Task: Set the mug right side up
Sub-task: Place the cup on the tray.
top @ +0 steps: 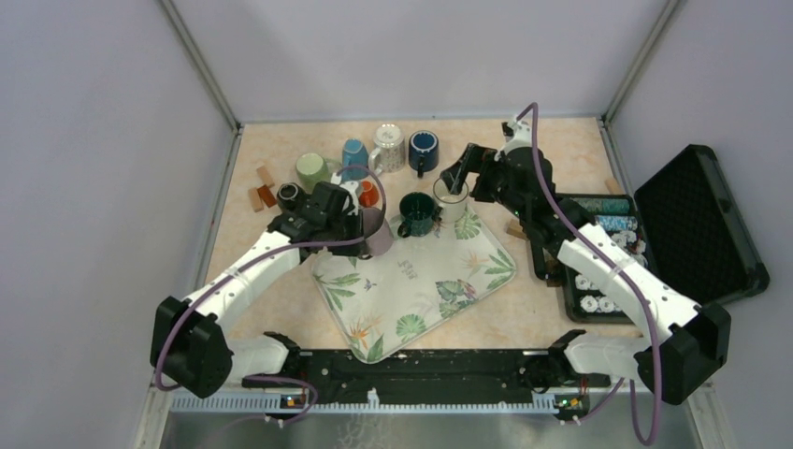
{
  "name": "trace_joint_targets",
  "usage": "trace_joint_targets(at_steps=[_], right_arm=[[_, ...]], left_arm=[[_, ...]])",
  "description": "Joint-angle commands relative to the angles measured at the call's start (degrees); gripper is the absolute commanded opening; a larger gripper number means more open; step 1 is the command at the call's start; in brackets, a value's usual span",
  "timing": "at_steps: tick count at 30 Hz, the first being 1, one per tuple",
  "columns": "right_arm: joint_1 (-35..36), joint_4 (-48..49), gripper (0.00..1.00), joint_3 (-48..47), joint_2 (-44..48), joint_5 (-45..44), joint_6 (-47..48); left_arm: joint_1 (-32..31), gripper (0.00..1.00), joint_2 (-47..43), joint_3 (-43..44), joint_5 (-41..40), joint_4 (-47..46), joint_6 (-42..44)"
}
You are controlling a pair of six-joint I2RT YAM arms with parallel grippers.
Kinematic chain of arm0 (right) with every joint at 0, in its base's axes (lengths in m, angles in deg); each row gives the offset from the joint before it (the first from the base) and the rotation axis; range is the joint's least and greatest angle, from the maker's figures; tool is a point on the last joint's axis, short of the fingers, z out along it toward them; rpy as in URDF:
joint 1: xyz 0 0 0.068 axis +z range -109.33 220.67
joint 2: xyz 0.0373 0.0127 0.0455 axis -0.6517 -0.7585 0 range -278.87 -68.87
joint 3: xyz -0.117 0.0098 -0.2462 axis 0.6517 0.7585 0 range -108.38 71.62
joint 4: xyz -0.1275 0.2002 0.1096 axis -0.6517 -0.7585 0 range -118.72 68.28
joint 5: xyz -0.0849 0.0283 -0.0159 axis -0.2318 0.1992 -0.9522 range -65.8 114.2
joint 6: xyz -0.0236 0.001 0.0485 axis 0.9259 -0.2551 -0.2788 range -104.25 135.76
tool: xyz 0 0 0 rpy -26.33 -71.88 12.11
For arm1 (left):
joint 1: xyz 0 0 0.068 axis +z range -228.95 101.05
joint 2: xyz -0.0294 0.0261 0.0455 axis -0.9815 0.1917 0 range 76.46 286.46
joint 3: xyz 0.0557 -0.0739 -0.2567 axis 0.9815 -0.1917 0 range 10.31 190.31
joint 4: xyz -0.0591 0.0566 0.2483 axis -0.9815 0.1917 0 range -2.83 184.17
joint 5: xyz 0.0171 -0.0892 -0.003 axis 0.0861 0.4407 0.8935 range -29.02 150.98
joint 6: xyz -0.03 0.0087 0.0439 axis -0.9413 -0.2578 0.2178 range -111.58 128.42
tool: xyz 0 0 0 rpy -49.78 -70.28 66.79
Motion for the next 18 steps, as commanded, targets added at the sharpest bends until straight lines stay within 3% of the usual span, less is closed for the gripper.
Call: trace_joint_targets(at_steps=[1, 18], right_arm=[[0.21, 0.69, 0.99, -3.30, 2.09, -1.42, 1.62], [-0.43, 1.08, 0.99, -3.57, 0.72, -1.61, 2.08]], left_arm=[[-0.82, 0.00, 0.63, 0.45, -2.39, -3.08, 1.13], [-2.55, 0.00, 6.65, 1.33, -2.83, -3.91, 3.79]])
